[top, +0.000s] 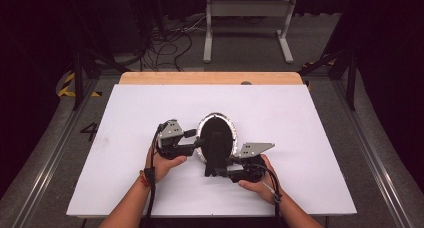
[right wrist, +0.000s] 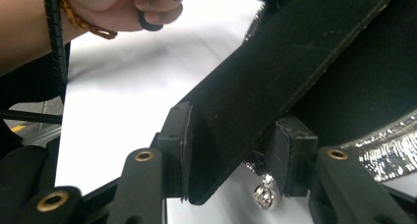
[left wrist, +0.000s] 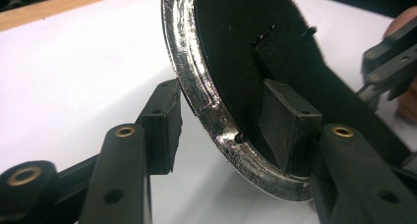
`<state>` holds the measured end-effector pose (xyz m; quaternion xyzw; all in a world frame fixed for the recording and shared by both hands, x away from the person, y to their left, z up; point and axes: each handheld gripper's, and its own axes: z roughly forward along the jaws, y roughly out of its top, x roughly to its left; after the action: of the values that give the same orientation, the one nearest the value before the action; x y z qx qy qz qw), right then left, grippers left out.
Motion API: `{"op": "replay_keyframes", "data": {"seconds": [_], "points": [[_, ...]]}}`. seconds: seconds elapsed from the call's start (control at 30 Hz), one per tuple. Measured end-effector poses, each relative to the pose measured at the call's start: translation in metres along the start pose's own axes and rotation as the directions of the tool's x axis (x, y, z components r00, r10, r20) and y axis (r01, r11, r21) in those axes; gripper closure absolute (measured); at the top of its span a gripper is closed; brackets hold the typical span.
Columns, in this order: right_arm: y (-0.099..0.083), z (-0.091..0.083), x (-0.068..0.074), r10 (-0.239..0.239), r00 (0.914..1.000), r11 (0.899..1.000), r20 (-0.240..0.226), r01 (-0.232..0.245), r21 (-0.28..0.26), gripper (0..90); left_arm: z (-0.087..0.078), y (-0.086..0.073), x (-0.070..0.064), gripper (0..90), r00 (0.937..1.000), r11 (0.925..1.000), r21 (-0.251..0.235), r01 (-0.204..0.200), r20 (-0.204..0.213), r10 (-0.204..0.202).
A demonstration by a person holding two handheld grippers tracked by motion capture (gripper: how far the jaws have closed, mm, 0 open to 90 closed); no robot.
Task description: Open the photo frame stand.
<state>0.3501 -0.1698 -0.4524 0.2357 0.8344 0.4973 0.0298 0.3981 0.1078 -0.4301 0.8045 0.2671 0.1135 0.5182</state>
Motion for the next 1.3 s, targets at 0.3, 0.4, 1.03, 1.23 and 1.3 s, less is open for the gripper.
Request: {"op": "replay_keyframes", "data": {"seconds": [0.3, 0.4, 1.03, 1.23, 1.3], "points": [[-0.004, -0.001, -0.003, 0.021, 0.9996, 1.0, -0.019, -0.021, -0.005, 55.4, -0.004, 0.0, -0.007, 53.4, 0.9999, 0.9996, -0.022, -0.015, 0.0, 0.015], [-0.003, -0.002, -0.004, 0.046, 0.9985, 0.999, -0.031, -0.047, -0.024, 52.8, -0.002, -0.002, -0.006, 53.5, 1.0, 0.9999, -0.013, -0.008, 0.002, 0.008], [-0.001, -0.001, 0.0, 0.022, 0.9973, 0.999, -0.07, -0.024, -0.023, 73.7, -0.002, -0.004, -0.005, 48.8, 0.9951, 0.9991, -0.003, -0.042, 0.089, 0.042], [-0.001, -0.001, 0.002, 0.003, 0.9963, 1.0, -0.085, -0.005, -0.021, 76.5, 0.003, -0.01, 0.0, 38.3, 0.9869, 0.9978, 0.059, -0.029, 0.16, 0.019], [-0.002, -0.002, 0.002, 0.007, 0.996, 1.0, -0.089, -0.009, -0.022, 76.5, 0.004, -0.01, 0.0, 43.3, 0.984, 0.9978, 0.059, -0.031, 0.177, 0.02]]}}
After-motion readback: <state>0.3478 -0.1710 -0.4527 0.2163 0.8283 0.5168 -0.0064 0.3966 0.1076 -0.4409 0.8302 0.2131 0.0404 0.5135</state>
